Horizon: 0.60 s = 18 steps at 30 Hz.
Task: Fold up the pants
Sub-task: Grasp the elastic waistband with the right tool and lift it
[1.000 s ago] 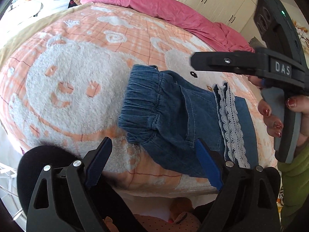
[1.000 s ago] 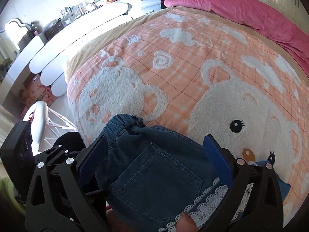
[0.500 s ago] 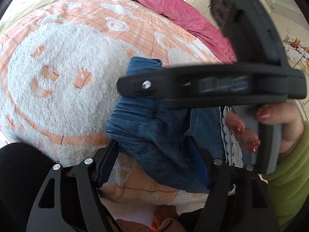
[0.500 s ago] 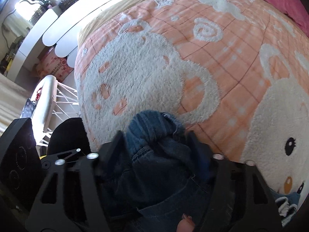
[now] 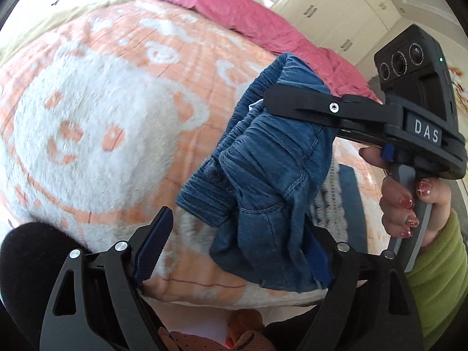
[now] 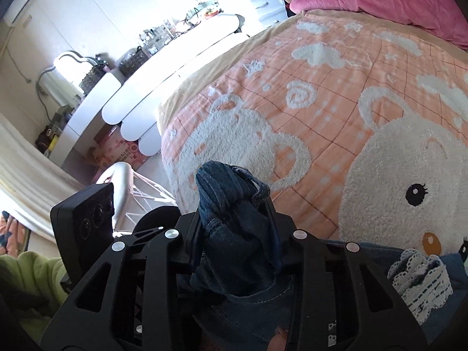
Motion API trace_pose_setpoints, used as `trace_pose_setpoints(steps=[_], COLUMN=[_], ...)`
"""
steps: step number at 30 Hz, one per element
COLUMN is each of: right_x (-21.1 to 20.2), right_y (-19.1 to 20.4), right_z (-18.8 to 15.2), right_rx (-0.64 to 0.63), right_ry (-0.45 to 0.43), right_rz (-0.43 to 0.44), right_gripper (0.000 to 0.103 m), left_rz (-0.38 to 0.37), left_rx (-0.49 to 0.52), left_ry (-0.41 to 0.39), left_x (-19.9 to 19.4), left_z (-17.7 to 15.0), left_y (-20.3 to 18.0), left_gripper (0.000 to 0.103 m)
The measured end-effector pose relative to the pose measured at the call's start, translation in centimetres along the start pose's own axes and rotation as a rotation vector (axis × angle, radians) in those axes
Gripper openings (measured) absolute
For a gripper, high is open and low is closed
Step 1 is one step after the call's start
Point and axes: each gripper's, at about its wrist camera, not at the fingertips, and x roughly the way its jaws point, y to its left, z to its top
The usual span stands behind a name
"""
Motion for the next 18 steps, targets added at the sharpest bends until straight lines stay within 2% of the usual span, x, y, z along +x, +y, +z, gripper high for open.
trace_pose_setpoints(steps=[1, 4, 8, 18], right_x=[-0.5, -2.2, -4.5, -9.0], right_y=[0.0, -0.1, -0.4, -2.3], right_z=[-0.1, -0.6, -1.2, -3.4], right_rx=[-0.002, -0.001, -0.002, 0.017], right_ry=[-0.012, -0.046, -0.09, -0.157], right_rz=[0.003, 0.002, -0.009, -0.026], right_gripper=[0.029, 0.029, 0.029, 0.029], left_rz=[-0.006, -0.019, -0.022, -0.029], left_rx=[0.012, 0.039, 0.085, 0.166], left_ry=[-0.003, -0.006, -0.01, -0.004], left_x=[-0.2, -0.7, -1.2, -0.5], left_z=[0.1, 0.4, 0.6, 0.3], left_y=[-0.6, -2.2, -4.6, -8.5], left_gripper=[0.08, 0.066, 0.059, 0.059])
